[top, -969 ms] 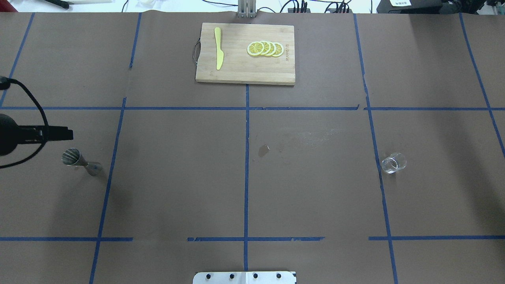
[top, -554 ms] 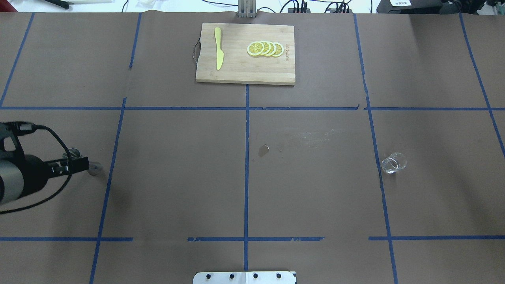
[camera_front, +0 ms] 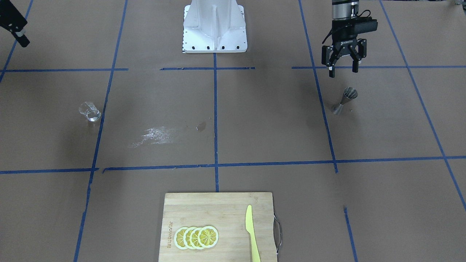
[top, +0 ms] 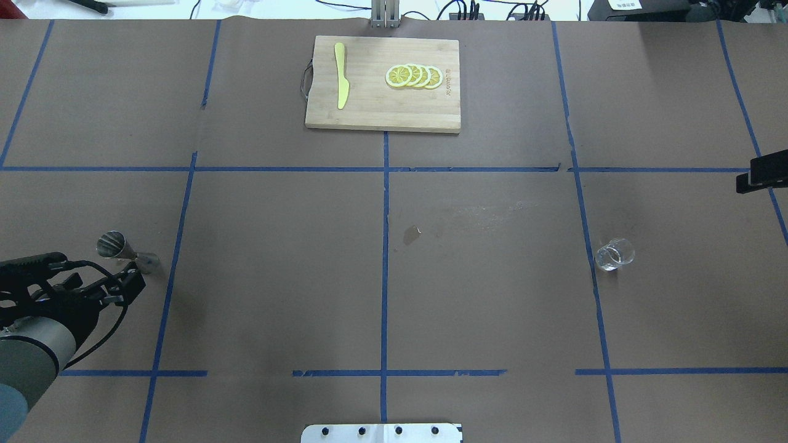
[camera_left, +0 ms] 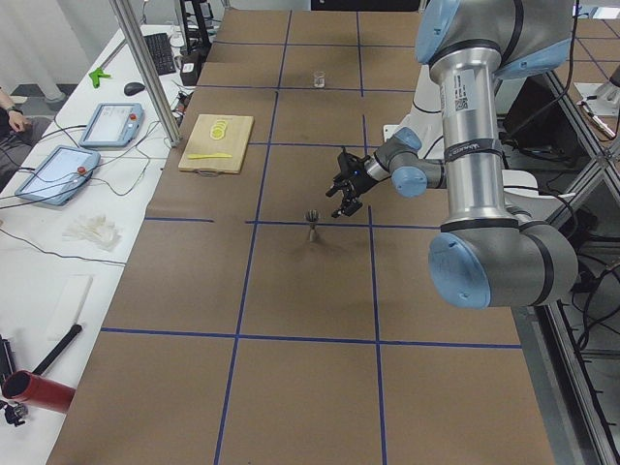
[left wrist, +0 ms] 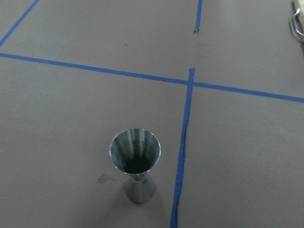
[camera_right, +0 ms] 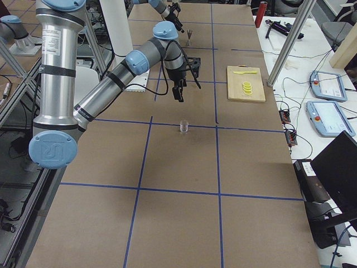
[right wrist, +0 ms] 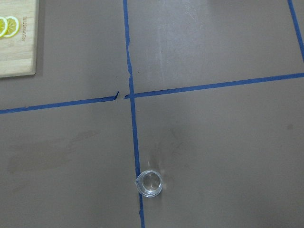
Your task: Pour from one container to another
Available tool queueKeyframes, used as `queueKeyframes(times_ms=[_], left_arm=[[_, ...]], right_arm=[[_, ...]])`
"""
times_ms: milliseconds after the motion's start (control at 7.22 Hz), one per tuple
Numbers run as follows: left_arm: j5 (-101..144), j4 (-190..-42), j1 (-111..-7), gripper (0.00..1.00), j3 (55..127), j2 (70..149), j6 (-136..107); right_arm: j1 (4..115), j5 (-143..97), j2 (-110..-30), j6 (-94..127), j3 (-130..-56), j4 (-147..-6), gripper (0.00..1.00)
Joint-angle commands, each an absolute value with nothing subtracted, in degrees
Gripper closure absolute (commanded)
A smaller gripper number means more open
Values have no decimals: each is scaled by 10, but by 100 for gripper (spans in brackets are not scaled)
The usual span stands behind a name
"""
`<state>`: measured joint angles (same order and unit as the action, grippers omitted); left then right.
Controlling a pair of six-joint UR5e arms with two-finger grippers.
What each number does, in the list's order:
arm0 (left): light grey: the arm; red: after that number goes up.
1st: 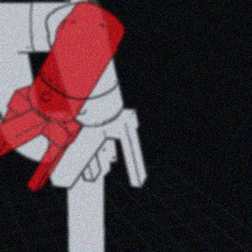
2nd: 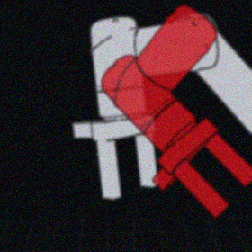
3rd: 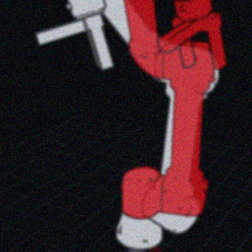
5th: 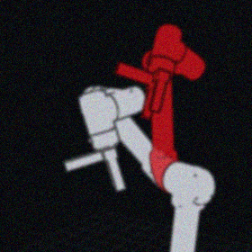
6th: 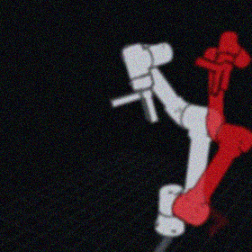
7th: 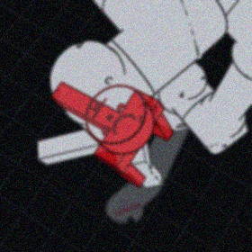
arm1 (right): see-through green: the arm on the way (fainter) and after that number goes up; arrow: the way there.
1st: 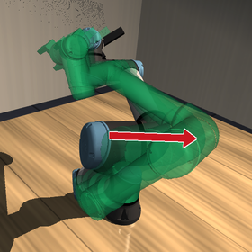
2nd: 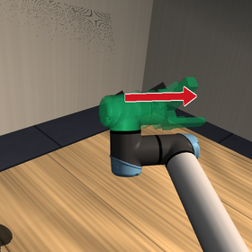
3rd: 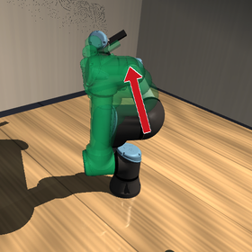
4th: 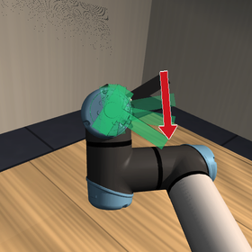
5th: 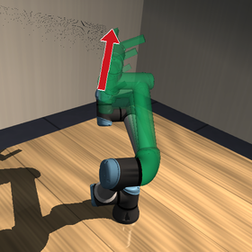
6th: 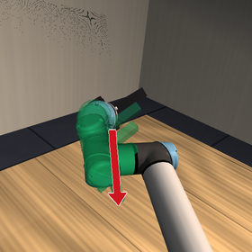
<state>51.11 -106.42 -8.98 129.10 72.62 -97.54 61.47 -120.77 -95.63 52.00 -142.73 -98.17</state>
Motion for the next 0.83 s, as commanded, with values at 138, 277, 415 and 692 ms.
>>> queueKeyframes(times_ms=[138, 277, 415, 692], left_arm=[[435, -1061, -85, 9, 1204, 777, -994], [433, -1061, -85, 9, 1196, 782, -997], [427, -1061, -83, 9, 1192, 782, -998], [395, -1063, -83, 9, 1152, 798, -1024]], right_arm=[[512, -1110, -1025, 613, -1459, -870, 0], [473, -1059, -1083, 637, -1459, -791, 0], [451, -1023, -1113, 638, -1458, -751, 0], [446, -989, -1121, 642, -1458, -709, 0]])
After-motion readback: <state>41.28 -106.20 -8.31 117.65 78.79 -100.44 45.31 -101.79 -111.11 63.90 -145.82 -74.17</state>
